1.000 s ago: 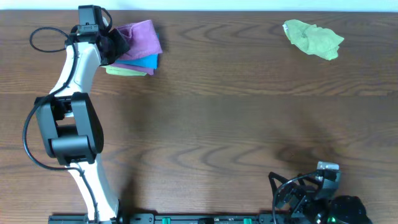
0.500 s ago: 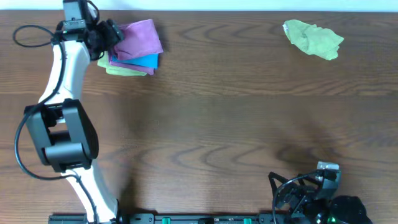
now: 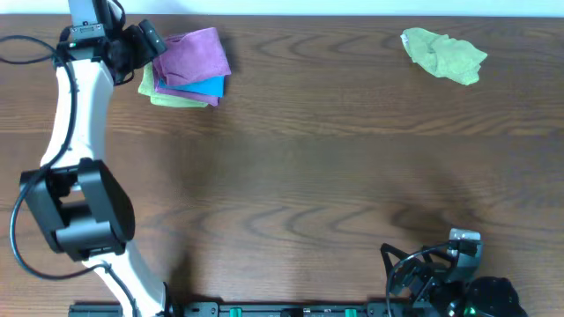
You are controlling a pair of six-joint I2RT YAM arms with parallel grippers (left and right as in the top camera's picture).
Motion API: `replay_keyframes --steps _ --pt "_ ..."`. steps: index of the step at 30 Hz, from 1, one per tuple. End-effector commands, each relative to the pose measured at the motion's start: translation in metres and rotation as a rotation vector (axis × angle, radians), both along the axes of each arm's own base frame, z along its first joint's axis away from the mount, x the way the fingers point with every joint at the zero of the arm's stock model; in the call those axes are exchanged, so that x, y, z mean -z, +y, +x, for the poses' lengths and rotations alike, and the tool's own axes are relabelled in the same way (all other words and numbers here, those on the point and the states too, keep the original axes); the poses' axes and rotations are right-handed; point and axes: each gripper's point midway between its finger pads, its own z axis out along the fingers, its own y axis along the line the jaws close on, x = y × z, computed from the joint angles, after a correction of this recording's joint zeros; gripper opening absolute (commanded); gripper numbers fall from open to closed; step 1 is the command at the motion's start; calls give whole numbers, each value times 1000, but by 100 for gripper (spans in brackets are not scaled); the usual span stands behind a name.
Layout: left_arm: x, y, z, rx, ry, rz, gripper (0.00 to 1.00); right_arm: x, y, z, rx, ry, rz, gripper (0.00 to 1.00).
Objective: Fold the cloth
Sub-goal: 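Lower the purple bundle onto the stack top and open the left gripper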
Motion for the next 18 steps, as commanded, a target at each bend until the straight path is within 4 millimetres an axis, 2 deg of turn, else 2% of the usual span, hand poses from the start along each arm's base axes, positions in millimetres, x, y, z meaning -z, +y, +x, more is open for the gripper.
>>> replay_keyframes --steps 1,5,11,18 --pt "-42 13 -11 8 -56 107 95 2 -1 0 14 6 7 99" --pt "-59 18 -33 6 -35 164 95 2 -1 0 14 6 7 99" --pt "-87 12 -64 34 -29 183 95 2 -1 0 14 6 7 99" --pt "-107 3 -100 79 -7 193 95 2 -1 0 14 6 7 99"
